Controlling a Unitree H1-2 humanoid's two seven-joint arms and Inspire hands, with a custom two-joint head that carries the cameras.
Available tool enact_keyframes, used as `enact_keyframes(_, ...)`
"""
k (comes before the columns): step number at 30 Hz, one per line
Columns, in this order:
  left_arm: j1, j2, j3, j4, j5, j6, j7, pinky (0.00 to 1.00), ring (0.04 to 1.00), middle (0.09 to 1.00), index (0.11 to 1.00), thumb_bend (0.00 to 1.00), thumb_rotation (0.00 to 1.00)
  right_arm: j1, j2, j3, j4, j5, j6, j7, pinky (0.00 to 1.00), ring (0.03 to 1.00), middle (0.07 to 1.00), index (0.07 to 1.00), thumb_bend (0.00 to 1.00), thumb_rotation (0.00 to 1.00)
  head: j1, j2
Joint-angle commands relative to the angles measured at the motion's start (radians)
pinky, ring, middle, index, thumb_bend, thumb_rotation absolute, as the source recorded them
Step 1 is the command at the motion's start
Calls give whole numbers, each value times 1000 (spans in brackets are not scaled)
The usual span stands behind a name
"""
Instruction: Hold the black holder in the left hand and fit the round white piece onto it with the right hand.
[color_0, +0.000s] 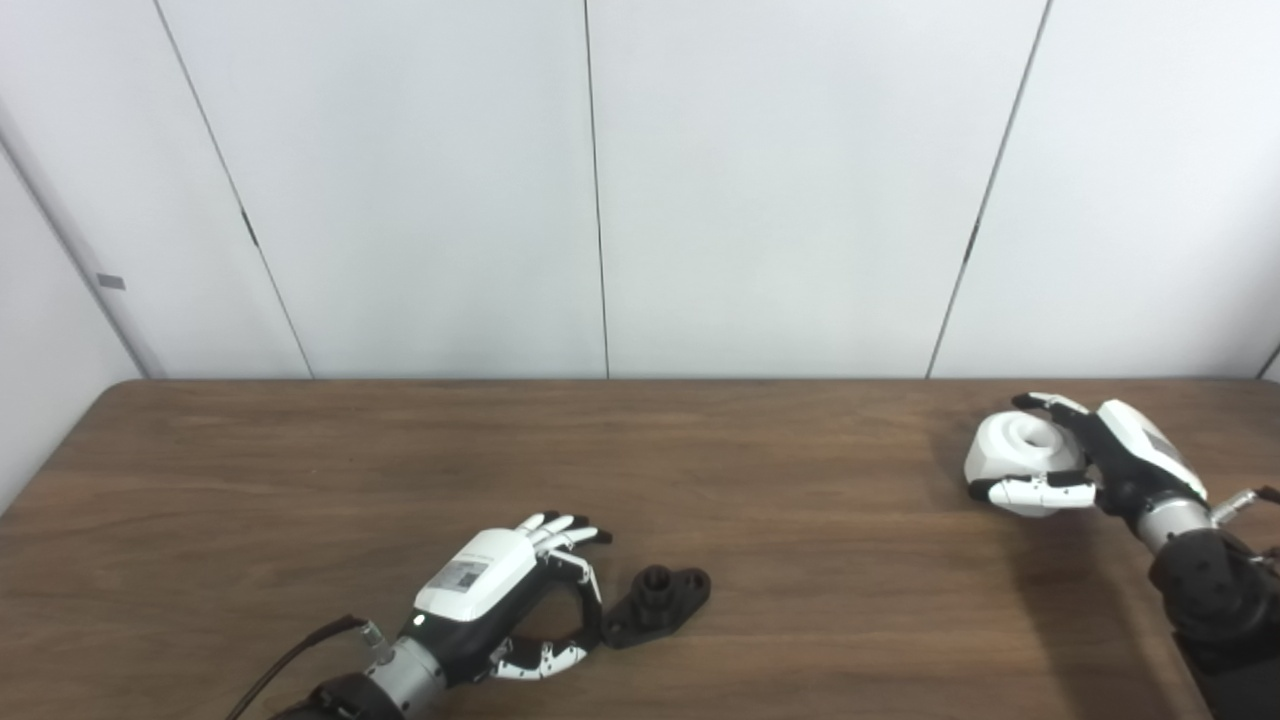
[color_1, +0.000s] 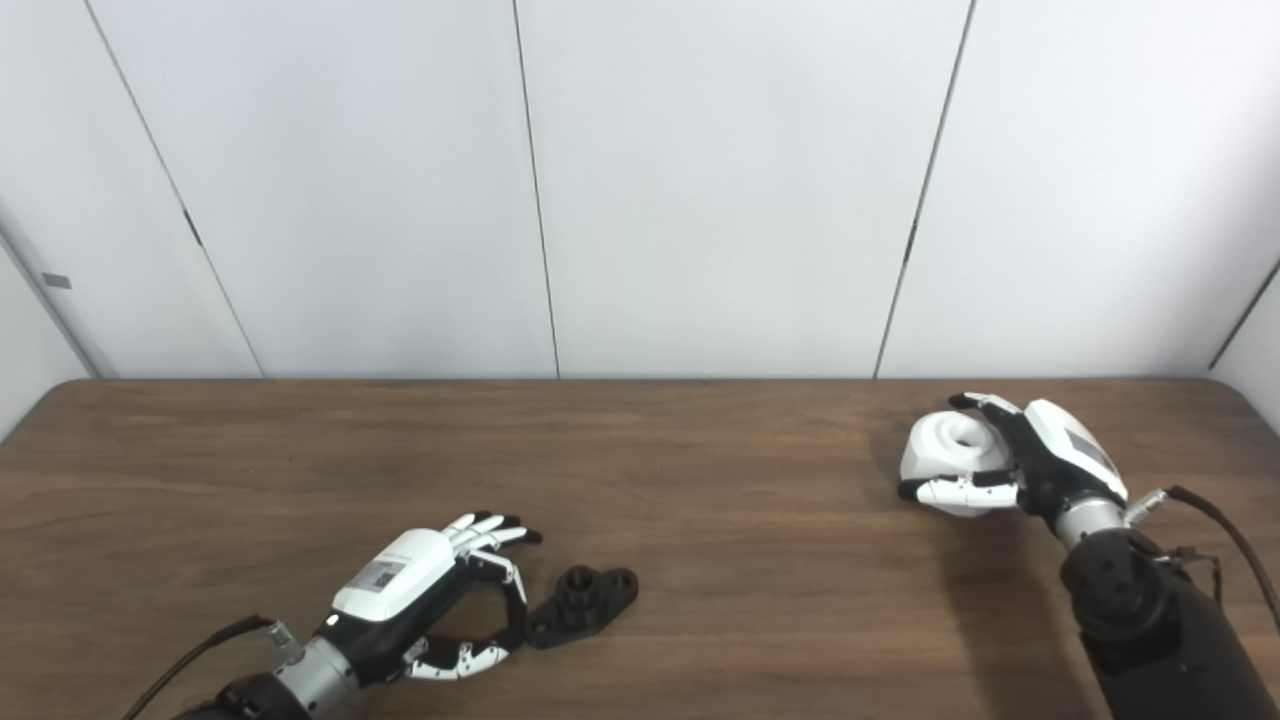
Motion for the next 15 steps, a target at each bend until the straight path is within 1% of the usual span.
enact_keyframes(1,-11,8,-1,5,7,-9,-4,1000,956,901,483,515,49,-28,-32,-19,-26,-13,-44,-61,656,884,904,715,702,298,-1,1)
enact_keyframes(4,-10,7,0,4,9,-8,-3,1000,958,902,483,515,49,-25,-32,-12,-18,-27,-64,-100,633,855,873,637,612,215,0,1)
enact_keyframes(5,-10,7,0,5,8,-10,-1,1000,958,903,483,515,49,-25,-30,-12,-18,-29,-65,-111,631,852,867,567,559,182,0,1)
enact_keyframes(7,-10,7,1,7,7,-12,1,1000,959,903,483,515,49,-25,-26,-14,-12,-30,-79,-134,632,847,851,507,515,149,0,1)
enact_keyframes(11,-11,7,0,7,7,-12,0,1000,957,902,483,515,48,-25,-24,-12,5,-33,-105,-171,625,830,824,487,503,133,-2,2)
enact_keyframes(15,-10,7,1,1,3,-3,-11,1000,964,909,483,515,48,-26,-29,-6,16,-38,-121,-188,641,826,811,484,501,127,-2,2)
